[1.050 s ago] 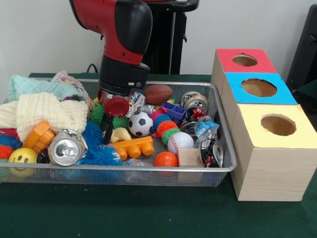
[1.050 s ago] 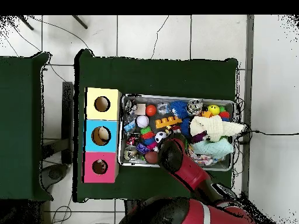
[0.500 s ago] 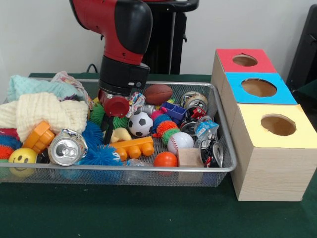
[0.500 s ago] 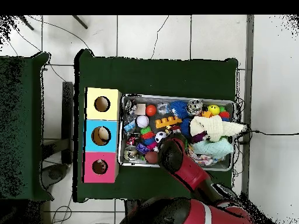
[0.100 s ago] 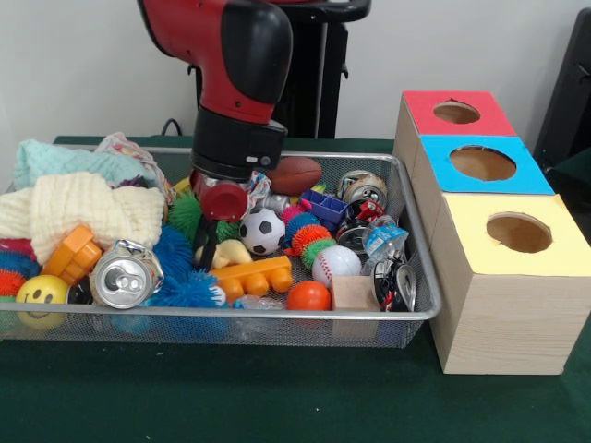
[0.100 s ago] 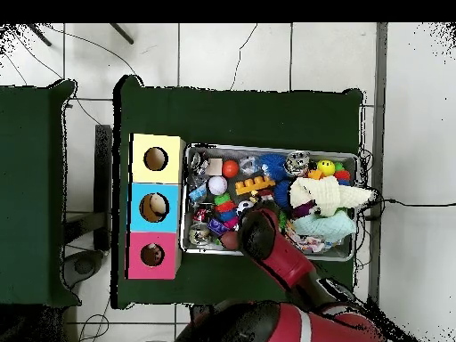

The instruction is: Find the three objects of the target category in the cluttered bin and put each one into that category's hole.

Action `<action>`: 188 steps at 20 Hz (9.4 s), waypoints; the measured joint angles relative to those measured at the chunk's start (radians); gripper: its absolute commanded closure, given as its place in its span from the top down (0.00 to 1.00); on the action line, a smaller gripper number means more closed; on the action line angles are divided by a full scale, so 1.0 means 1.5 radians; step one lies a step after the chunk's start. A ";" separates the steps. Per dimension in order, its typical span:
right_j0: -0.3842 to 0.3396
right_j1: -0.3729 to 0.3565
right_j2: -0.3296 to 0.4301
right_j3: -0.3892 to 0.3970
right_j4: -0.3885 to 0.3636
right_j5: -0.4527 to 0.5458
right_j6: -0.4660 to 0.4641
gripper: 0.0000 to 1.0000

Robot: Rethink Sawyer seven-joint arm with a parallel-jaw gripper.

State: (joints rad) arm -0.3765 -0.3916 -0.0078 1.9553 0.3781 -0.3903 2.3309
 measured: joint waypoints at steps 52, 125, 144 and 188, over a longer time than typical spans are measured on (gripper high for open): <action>0.111 -0.047 -0.049 0.002 0.039 0.064 0.044 1.00; 0.112 -0.028 -0.028 0.001 0.080 0.094 0.044 1.00; 0.104 -0.014 -0.018 -0.009 0.080 0.083 0.044 1.00; 0.136 -0.085 -0.052 0.011 0.073 0.176 0.044 0.00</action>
State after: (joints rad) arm -0.1720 -0.5196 -0.0861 1.9713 0.4884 -0.1270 2.3974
